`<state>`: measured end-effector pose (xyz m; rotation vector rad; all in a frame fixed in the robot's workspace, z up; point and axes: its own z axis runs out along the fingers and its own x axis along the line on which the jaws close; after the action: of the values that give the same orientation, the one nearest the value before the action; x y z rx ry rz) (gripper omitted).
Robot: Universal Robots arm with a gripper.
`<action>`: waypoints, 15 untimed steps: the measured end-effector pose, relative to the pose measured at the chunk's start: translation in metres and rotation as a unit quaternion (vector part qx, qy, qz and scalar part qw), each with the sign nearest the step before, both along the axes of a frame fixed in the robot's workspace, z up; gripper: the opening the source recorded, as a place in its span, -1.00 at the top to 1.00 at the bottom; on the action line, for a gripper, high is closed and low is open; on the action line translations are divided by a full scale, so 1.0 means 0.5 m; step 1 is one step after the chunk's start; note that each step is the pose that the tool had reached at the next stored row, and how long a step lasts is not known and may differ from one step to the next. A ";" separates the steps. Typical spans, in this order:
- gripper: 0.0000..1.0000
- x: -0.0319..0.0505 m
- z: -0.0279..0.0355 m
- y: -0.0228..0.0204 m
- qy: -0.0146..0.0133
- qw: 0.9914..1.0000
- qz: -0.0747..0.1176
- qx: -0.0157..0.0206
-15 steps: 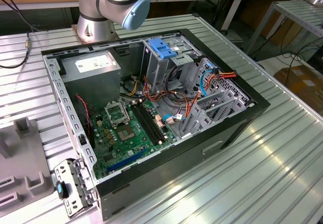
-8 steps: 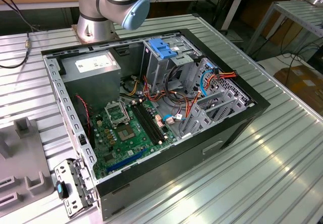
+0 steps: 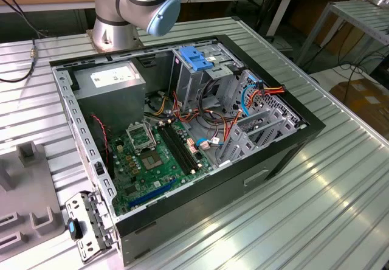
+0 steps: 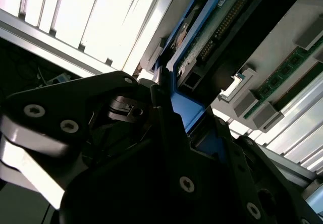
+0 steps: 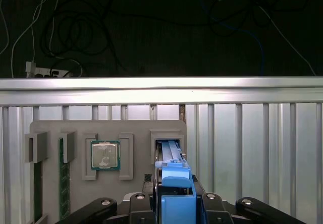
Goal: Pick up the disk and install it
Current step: 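Pick up the disk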
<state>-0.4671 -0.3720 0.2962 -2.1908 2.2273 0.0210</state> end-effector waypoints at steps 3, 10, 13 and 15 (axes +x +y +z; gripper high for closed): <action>0.25 0.000 0.003 0.0000 0.000 1.000 0.000 0.000; 0.25 0.000 0.010 0.0000 0.000 1.000 0.000 0.000; 0.25 0.000 0.009 0.0000 0.000 1.000 0.000 0.000; 0.25 0.000 0.007 0.0000 0.000 1.000 0.000 0.000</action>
<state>-0.4671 -0.3720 0.2996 -2.1907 2.2271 0.0221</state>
